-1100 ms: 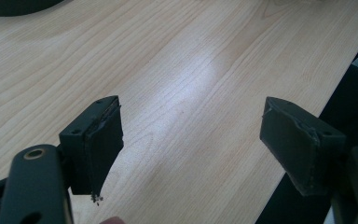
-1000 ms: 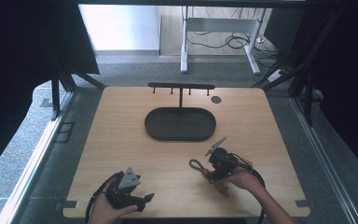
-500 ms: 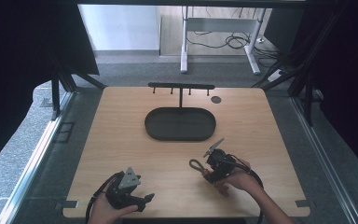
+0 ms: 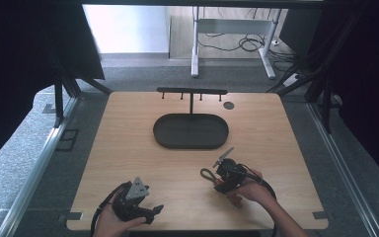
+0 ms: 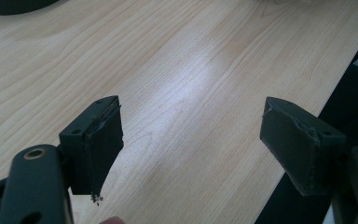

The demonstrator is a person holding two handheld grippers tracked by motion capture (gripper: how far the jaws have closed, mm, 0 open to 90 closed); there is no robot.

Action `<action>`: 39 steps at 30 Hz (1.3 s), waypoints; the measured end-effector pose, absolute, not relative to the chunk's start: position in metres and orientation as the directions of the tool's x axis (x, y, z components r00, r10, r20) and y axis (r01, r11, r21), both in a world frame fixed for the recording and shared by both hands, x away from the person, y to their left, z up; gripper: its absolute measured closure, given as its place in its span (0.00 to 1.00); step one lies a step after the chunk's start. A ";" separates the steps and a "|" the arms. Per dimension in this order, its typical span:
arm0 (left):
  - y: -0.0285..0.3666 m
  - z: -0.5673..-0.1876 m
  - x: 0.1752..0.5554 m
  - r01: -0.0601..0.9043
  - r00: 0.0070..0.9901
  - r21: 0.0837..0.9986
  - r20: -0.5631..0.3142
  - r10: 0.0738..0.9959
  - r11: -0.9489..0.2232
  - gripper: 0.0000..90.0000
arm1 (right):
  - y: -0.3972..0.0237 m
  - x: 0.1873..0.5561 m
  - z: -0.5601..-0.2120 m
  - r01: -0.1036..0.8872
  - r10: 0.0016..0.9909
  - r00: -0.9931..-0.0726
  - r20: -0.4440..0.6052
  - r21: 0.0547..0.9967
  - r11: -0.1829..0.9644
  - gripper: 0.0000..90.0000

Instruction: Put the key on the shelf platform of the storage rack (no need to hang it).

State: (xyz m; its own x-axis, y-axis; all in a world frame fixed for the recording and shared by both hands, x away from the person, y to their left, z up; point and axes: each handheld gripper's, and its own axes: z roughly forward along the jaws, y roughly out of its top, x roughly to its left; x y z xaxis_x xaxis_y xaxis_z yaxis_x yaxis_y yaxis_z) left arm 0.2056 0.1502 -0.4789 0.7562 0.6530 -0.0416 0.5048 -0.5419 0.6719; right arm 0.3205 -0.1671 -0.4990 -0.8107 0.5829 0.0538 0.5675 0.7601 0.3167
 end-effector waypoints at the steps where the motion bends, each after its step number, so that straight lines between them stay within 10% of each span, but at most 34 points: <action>1: 0.150 -0.479 0.206 0.506 0.756 0.672 -0.042 0.654 -0.541 0.24 | -0.167 0.321 -0.499 0.566 0.581 -0.812 0.053 0.315 0.762 0.58; 39: 0.153 -0.477 0.205 0.507 0.751 0.676 -0.042 0.659 -0.535 0.24 | -0.178 0.322 -0.485 0.582 0.602 -0.798 0.034 0.304 0.754 0.74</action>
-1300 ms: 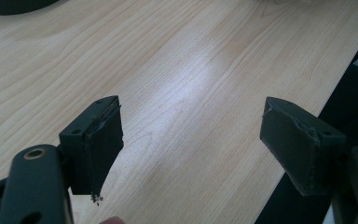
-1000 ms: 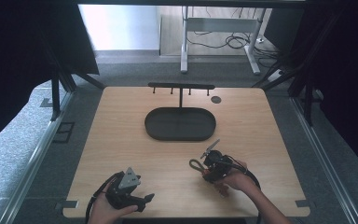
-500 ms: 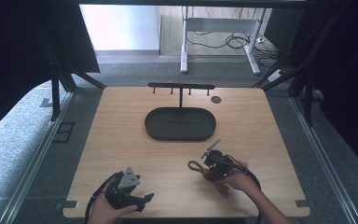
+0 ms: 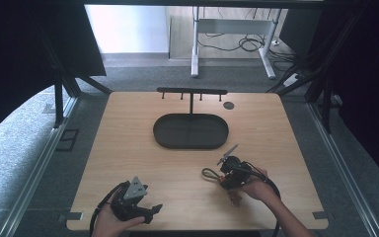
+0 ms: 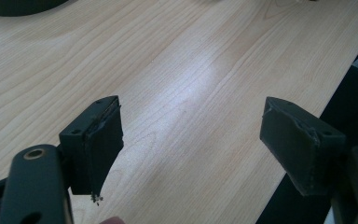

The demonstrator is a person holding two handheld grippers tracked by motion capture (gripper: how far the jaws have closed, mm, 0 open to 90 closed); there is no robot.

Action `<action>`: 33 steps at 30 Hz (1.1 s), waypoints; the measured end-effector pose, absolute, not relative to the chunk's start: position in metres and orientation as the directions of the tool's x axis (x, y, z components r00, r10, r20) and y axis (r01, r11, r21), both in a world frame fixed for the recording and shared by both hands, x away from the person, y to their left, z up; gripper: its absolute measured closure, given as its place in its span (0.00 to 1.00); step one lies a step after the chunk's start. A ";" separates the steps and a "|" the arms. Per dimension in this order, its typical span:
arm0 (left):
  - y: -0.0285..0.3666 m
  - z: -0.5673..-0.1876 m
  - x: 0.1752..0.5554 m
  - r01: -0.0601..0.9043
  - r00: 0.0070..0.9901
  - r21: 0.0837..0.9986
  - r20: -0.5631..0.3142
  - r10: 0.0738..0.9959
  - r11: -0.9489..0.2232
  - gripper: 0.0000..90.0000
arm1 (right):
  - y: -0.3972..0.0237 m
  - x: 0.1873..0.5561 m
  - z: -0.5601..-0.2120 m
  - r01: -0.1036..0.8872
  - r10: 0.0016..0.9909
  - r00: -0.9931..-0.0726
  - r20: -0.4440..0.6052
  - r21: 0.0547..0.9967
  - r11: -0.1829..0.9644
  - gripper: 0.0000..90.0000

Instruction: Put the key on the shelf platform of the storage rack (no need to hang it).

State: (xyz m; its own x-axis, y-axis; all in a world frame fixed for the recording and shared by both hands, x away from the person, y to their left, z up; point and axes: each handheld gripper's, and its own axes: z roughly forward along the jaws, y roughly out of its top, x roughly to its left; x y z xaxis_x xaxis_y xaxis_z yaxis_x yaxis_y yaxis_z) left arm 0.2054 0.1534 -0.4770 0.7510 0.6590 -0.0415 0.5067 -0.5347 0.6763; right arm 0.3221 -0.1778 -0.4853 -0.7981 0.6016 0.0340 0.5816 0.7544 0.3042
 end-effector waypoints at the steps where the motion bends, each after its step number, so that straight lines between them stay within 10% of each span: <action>1: 0.153 -0.477 0.205 0.507 0.751 0.676 -0.041 0.659 -0.535 0.24 | -0.179 0.322 -0.484 0.580 0.601 -0.798 0.033 0.307 0.754 0.74; 33: 0.153 -0.477 0.205 0.506 0.752 0.675 -0.040 0.658 -0.537 0.24 | -0.191 0.328 -0.422 0.556 0.614 -0.789 -0.033 0.389 0.735 0.74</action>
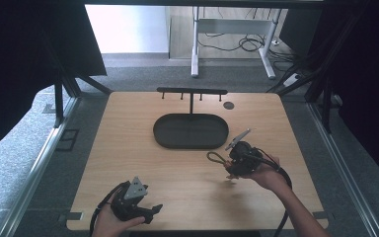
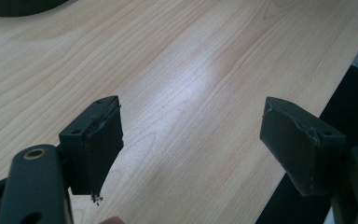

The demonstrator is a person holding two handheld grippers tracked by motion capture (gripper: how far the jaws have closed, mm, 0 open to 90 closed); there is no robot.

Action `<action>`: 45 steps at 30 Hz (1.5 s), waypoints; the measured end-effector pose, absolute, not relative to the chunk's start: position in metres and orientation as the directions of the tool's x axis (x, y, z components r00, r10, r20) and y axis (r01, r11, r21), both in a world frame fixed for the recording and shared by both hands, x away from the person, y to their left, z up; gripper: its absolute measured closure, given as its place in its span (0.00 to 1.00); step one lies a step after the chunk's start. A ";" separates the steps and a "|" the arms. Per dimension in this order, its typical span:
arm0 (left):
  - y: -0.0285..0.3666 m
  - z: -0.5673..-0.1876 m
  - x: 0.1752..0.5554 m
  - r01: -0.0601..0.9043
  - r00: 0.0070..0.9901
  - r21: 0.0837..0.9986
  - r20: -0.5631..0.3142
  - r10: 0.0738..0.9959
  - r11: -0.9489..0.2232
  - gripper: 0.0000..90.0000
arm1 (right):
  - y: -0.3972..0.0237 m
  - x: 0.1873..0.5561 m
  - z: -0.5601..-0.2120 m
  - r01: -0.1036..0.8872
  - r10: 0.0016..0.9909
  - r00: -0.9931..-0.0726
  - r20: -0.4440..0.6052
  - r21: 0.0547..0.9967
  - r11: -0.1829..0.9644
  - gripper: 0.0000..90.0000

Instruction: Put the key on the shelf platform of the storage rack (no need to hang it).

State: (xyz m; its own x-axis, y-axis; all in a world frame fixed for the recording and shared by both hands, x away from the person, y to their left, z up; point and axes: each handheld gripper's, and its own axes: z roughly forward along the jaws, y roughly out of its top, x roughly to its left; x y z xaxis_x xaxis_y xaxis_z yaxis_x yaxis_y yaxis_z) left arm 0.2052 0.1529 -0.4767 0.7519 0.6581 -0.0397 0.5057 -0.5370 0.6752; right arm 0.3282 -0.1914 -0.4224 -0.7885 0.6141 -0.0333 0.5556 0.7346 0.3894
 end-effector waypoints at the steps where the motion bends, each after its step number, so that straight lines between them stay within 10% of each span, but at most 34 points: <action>1: 0.153 -0.477 0.205 0.506 0.752 0.675 -0.040 0.658 -0.537 0.24 | -0.191 0.329 -0.421 0.556 0.615 -0.788 -0.035 0.390 0.734 0.74; 45: 0.153 -0.477 0.206 0.505 0.755 0.672 -0.040 0.655 -0.542 0.24 | -0.176 0.358 -0.389 0.536 0.600 -0.799 -0.041 0.404 0.741 0.74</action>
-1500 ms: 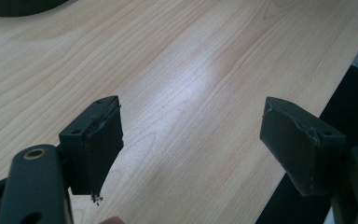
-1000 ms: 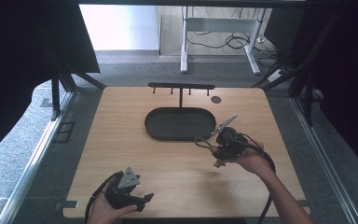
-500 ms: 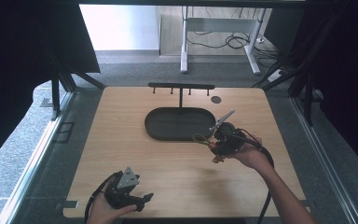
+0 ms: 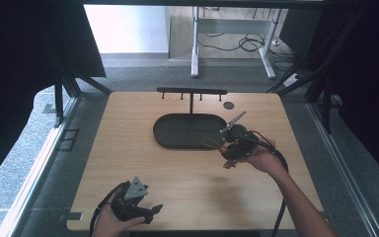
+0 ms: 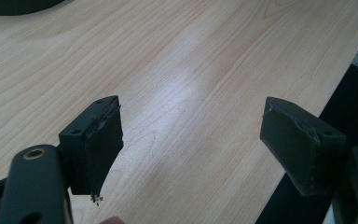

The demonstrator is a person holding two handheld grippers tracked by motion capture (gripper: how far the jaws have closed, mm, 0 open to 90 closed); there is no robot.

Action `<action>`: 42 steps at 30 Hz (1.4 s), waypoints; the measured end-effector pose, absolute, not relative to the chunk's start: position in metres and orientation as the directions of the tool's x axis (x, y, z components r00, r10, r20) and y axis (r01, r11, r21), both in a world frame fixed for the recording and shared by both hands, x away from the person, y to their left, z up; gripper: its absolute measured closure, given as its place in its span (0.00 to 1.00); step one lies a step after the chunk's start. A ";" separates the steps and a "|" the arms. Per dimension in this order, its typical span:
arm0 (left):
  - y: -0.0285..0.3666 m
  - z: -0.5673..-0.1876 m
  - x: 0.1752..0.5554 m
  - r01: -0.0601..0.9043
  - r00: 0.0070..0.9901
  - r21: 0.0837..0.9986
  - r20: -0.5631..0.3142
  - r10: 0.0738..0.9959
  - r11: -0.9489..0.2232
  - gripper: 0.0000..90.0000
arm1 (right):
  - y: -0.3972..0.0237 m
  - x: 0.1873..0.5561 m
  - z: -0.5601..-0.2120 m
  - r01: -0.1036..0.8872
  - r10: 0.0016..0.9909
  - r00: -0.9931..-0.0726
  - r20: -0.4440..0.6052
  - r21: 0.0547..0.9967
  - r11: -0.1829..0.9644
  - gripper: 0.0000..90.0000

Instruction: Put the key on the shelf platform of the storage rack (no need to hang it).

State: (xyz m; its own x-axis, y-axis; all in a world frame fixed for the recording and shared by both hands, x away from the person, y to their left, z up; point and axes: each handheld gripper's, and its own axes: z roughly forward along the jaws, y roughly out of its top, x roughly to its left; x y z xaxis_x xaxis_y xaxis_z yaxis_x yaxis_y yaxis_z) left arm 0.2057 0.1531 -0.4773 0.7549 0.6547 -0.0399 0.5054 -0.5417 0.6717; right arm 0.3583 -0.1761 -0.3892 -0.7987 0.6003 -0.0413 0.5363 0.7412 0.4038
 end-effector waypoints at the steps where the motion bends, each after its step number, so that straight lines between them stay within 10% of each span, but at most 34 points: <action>1: 0.153 -0.477 0.206 0.505 0.755 0.672 -0.039 0.655 -0.542 0.24 | -0.175 0.359 -0.388 0.540 0.604 -0.796 -0.041 0.404 0.739 0.74; 42: 0.153 -0.478 0.206 0.507 0.755 0.671 -0.042 0.654 -0.542 0.24 | -0.149 0.417 -0.392 0.585 0.634 -0.773 -0.008 0.377 0.718 0.74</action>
State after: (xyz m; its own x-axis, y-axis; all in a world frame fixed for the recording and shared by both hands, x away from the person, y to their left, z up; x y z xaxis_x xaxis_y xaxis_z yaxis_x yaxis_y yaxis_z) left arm 0.2059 0.1533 -0.4779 0.7549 0.6545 -0.0418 0.5068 -0.5417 0.6706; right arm 0.4171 -0.1494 -0.3916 -0.7732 0.6341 -0.0075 0.5850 0.7179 0.3775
